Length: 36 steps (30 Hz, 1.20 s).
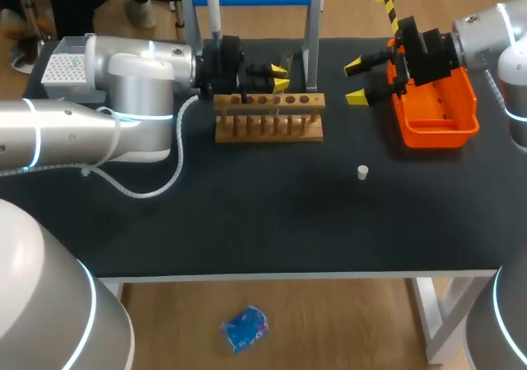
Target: Invert the test tube, pick up the pipette, mount the tip to pipette, aspirate from beaker and dispense into the tube, eject the tip, return the pipette, and cap with the stopper.
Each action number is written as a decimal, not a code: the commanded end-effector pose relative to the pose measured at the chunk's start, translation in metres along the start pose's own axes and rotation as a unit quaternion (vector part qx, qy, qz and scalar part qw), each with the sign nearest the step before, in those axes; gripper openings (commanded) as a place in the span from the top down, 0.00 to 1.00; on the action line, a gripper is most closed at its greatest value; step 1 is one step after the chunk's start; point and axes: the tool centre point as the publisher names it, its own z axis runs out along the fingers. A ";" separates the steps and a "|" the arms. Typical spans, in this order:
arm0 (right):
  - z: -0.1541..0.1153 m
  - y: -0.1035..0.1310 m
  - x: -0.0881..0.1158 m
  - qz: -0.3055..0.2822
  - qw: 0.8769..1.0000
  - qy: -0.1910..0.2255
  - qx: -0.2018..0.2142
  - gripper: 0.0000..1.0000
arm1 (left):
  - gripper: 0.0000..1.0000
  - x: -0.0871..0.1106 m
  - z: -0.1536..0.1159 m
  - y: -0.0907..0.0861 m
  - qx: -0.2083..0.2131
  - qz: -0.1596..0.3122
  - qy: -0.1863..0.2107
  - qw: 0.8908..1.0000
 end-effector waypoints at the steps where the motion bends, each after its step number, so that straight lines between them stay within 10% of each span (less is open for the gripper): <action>1: 0.000 0.000 0.000 0.000 1.000 0.000 0.001 0.00 | 1.00 0.004 -0.002 -0.002 -0.017 0.002 -0.005 1.000; 34: 0.000 0.000 0.000 0.000 1.000 0.000 0.001 0.00 | 1.00 0.006 -0.007 0.009 -0.062 0.003 0.002 0.998; 35: 0.000 0.000 0.000 0.000 1.000 0.000 0.001 0.00 | 0.69 0.006 -0.007 0.009 -0.062 0.003 0.002 0.998; 36: 0.000 0.000 0.000 0.000 1.000 0.000 0.001 0.00 | 0.16 0.006 -0.007 0.009 -0.062 0.003 0.002 0.998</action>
